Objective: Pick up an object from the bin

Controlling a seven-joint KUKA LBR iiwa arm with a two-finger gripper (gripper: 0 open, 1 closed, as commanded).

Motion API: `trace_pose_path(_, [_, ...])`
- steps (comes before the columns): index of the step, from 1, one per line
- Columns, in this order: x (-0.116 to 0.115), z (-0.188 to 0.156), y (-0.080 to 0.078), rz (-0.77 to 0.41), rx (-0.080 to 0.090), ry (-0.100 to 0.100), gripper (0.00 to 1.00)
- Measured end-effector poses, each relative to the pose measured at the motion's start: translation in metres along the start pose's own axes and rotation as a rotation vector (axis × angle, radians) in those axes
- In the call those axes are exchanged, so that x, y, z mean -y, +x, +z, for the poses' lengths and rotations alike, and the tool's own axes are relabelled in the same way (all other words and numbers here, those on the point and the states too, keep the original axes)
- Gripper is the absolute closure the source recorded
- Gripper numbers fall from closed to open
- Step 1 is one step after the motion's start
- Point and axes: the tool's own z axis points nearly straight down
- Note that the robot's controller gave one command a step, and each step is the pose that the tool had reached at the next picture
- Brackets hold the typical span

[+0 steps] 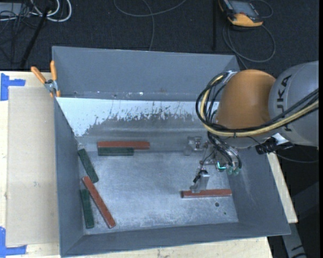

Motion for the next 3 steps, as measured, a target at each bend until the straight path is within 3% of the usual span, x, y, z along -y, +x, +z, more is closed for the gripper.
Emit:
trace_pose_path(1, [0.0232,0.0931,0.0432,-0.015,-0.003,-0.001,0.00])
trace_pose_path(2, [0.0229,0.0886,0.0397,-0.016,0.007,0.000,1.00])
trace_pose_path(3, [0.0229,0.0888,0.0399,-0.017,0.007,0.000,0.00])
